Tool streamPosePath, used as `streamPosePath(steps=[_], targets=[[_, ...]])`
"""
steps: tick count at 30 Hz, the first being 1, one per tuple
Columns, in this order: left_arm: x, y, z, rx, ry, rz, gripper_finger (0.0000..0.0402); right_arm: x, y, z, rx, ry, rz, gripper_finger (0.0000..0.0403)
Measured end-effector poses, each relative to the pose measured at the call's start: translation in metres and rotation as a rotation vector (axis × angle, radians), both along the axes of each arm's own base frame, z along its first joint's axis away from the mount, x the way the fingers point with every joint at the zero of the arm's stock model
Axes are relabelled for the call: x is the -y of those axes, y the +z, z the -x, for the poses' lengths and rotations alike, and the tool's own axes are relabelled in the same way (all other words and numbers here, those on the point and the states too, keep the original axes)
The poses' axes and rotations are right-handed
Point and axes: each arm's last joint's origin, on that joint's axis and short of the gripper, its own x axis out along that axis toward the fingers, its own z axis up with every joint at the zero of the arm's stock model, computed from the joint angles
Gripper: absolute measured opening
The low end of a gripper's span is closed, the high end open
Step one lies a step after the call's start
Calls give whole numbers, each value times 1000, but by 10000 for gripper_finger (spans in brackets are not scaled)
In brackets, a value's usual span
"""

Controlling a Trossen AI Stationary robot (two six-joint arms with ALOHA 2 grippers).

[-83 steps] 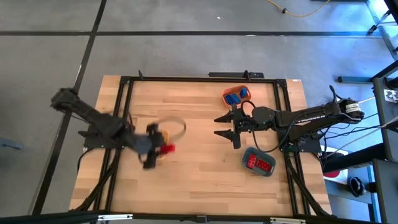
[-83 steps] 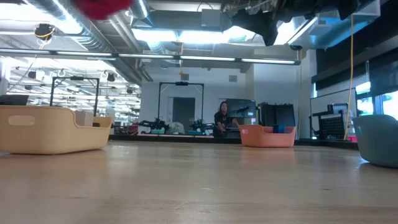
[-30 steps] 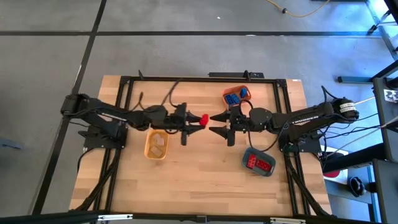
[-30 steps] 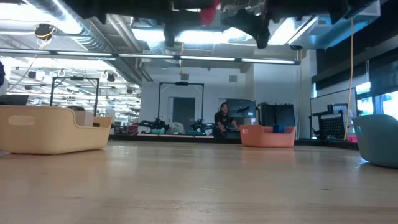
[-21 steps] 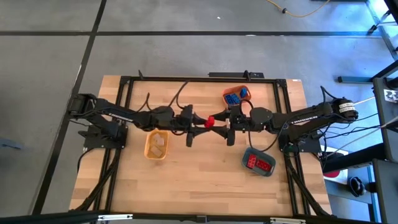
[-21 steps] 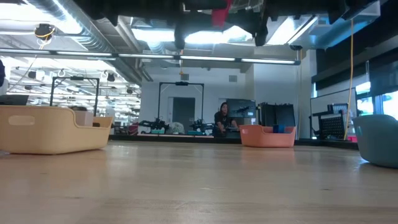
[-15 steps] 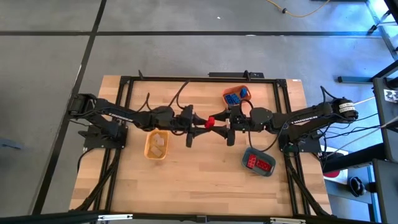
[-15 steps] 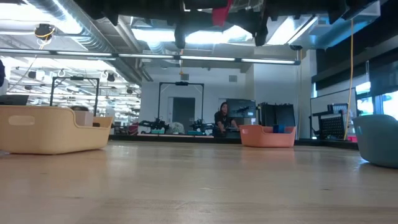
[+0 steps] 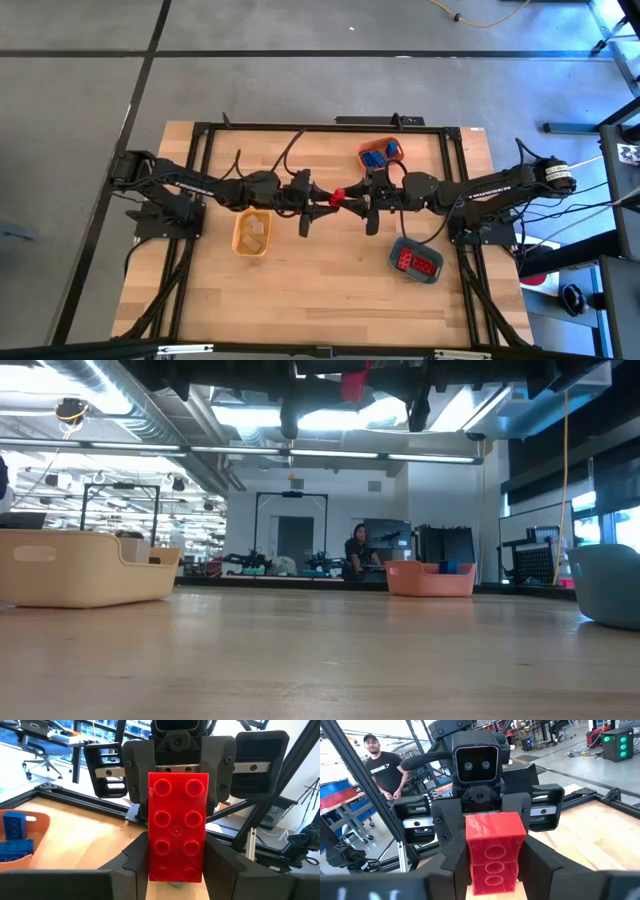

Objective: Sort & place blocks by color
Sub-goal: Put the red game piece into the blue bin

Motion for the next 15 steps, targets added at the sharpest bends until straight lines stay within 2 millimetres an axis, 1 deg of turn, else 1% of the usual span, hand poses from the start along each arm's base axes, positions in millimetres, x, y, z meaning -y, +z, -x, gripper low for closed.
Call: streamPosePath(steps=[2, 7, 9, 12, 15], targets=[[0, 0, 0, 0, 0, 0, 134, 0, 0, 0, 0, 3, -1, 130], [-1, 1, 0, 2, 15, -20, 193, 0, 0, 0, -3, 9, -17, 130], [-3, 3, 3, -15, 21, -22, 211, 0, -1, 3, -37, 22, -10, 130], [-10, 14, 16, -52, 43, -22, 229, 5, 4, 16, -110, 22, 18, 130], [-19, 26, 34, -106, 75, -21, 235, 10, 10, 34, -181, 7, 23, 130]])
